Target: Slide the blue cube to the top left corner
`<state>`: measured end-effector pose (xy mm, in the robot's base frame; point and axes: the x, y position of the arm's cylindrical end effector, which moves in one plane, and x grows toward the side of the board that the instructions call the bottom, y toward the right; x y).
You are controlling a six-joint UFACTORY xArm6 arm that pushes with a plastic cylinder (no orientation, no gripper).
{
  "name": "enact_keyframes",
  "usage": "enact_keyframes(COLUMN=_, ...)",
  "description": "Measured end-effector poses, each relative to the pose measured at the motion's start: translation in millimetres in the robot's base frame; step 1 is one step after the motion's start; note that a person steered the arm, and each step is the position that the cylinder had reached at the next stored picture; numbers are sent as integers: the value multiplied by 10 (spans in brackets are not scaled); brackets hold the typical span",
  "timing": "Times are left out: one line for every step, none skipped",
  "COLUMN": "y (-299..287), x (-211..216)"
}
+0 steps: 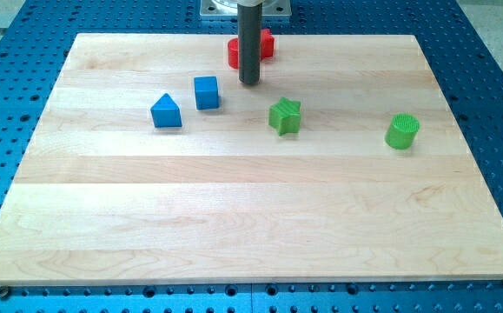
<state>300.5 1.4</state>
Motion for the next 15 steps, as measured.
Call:
enact_keyframes(y=0, x=37)
enact_keyframes(y=0, x=41)
enact_keyframes(y=0, x=41)
enact_keyframes(y=76, x=50)
enact_keyframes(y=-11, x=349)
enact_keyframes(y=-39, x=404)
enact_keyframes(y=-218, x=395)
enact_keyframes(y=-346, x=511)
enact_keyframes(y=-346, x=511)
enact_keyframes(y=-355, x=512)
enact_keyframes(y=-374, x=388)
enact_keyframes(y=-637, x=324)
enact_keyframes(y=-1044, x=578)
enact_keyframes(y=-1213, x=670)
enact_keyframes(y=-1501, x=661)
